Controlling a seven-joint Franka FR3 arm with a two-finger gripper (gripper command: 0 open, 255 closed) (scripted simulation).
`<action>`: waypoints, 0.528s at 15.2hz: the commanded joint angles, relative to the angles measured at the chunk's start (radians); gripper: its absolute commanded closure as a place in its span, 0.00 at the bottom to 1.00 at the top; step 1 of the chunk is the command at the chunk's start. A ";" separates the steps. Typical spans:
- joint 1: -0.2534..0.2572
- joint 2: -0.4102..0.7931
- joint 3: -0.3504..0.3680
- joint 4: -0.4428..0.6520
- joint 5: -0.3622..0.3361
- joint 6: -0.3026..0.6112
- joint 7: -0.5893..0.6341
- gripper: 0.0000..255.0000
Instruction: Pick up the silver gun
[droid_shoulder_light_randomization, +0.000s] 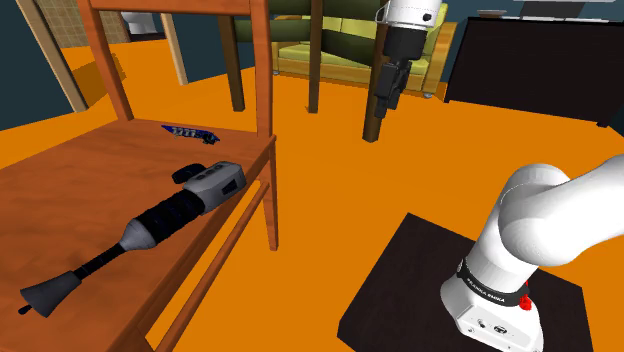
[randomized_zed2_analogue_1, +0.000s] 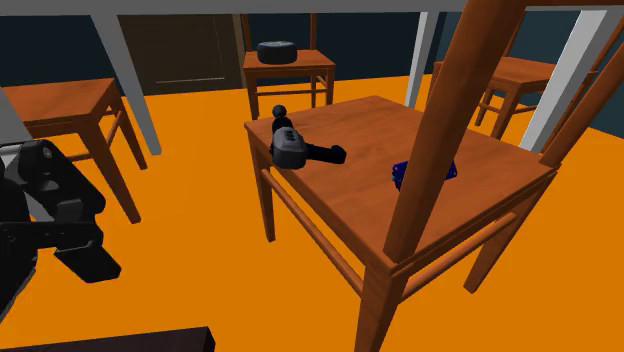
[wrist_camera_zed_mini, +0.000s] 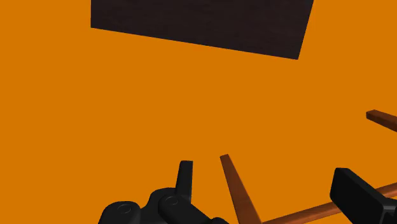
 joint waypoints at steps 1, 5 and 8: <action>0.000 0.000 0.000 0.000 0.000 0.000 0.000 0.00; 0.021 0.098 0.096 0.075 0.030 0.006 0.105 0.00; 0.033 0.183 0.164 0.145 0.043 0.007 0.185 0.00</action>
